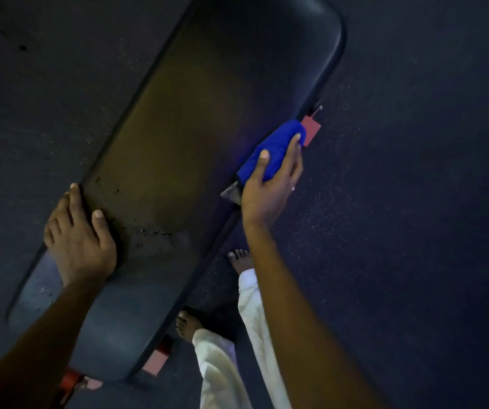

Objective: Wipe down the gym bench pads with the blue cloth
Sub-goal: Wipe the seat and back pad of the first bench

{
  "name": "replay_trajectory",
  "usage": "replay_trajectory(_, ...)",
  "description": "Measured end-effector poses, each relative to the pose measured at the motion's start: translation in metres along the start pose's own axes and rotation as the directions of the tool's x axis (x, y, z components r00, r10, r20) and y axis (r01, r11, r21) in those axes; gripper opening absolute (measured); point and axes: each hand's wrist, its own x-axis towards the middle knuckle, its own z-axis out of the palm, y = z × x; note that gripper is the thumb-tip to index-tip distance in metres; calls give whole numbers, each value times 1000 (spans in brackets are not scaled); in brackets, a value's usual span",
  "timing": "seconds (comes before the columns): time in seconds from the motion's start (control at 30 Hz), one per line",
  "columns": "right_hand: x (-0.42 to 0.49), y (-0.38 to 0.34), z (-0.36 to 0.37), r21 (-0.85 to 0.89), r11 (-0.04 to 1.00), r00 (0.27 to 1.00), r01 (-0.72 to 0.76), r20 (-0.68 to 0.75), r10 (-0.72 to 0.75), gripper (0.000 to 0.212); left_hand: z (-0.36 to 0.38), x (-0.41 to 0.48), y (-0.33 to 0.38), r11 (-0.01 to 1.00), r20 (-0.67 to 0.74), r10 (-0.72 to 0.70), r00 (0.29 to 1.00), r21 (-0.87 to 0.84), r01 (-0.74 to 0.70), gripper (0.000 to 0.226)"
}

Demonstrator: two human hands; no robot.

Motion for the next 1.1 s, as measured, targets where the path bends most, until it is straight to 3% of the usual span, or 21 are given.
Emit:
replay_trajectory(0.2,-88,31,-36,79,997,966,-12,258,-9,64,-5,-1,8,998,52,-17,999,57,14,64)
replay_trajectory(0.4,4,4,-12,67,995,993,-80,88,74,61,-5,-2,10,999,29,7,1000,48,-9,65)
replay_trajectory(0.5,-9,8,-17,47,996,991,-76,113,70,62,-3,-2,9,998,17,3,1000,59,-4,65)
replay_trajectory(0.6,-81,14,-39,-89,990,965,111,248,-86,62,-4,-2,11,999,20,-3,1000,54,2,66)
replay_trajectory(0.7,-134,26,-59,-293,819,798,493,528,-292,69,-4,-2,9,1000,25,0,1000,26,-1,66)
replay_trajectory(0.8,-112,32,-56,-228,725,661,649,640,-391,70,-7,-4,2,999,41,25,999,-27,-24,65)
replay_trajectory(0.83,-100,27,-51,-245,713,669,656,627,-400,66,-9,-8,-3,998,49,46,998,-42,-44,65)
replay_trajectory(0.93,-74,11,-32,-342,765,796,546,496,-347,58,-16,-20,-30,998,71,43,997,-54,-39,69)
replay_trajectory(1.0,-89,3,-25,-387,747,808,540,485,-333,58,-20,-36,-55,1000,82,6,997,-28,-4,70)
replay_trajectory(1.03,-105,2,-22,-380,688,749,619,551,-369,59,-23,-43,-66,1000,91,11,996,-21,-10,71)
replay_trajectory(1.1,-143,4,-22,-267,508,512,819,740,-436,61,-29,-54,-83,998,113,48,992,-38,-44,73)
